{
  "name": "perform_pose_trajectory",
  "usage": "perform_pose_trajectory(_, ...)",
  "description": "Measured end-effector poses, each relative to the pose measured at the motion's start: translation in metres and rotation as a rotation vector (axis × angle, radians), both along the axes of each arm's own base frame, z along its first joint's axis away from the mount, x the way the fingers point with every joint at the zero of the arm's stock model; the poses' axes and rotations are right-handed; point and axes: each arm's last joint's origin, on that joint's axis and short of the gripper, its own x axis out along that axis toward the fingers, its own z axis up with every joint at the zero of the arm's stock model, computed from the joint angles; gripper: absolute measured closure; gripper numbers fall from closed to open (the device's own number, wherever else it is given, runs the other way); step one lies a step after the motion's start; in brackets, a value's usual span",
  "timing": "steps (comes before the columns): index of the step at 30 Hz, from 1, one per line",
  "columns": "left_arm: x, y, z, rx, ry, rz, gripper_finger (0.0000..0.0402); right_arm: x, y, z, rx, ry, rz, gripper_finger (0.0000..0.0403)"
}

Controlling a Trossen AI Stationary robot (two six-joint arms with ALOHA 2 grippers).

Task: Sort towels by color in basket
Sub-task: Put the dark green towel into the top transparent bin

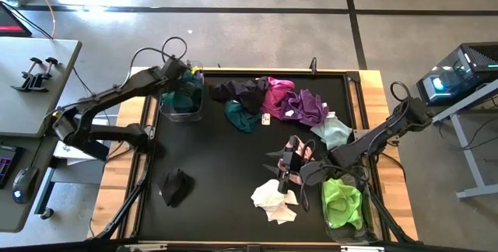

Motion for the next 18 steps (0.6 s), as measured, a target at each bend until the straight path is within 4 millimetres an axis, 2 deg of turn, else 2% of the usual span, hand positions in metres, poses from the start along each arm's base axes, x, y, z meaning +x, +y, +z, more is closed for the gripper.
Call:
perform_pose_trajectory(5, -0.002, -0.011, 0.012, 0.009, -0.087, -0.051, 0.0178, 0.001, -0.002, 0.0, 0.013, -0.004, -0.013, 0.0242)
perform_pose_trajectory(9, -0.002, -0.007, 0.008, 0.004, -0.066, -0.041, 0.0195, 0.001, -0.003, 0.0, 0.013, -0.004, -0.015, 0.0242)
perform_pose_trajectory(13, 0.005, 0.005, -0.01, -0.075, -0.025, -0.036, 0.0217, 0.001, -0.003, 0.0, 0.008, -0.002, -0.013, 0.0242)
perform_pose_trajectory(18, 0.02, 0.014, -0.052, -0.24, 0.027, -0.146, 0.0245, 0.001, -0.003, 0.0, 0.027, -0.008, -0.019, 0.0242)
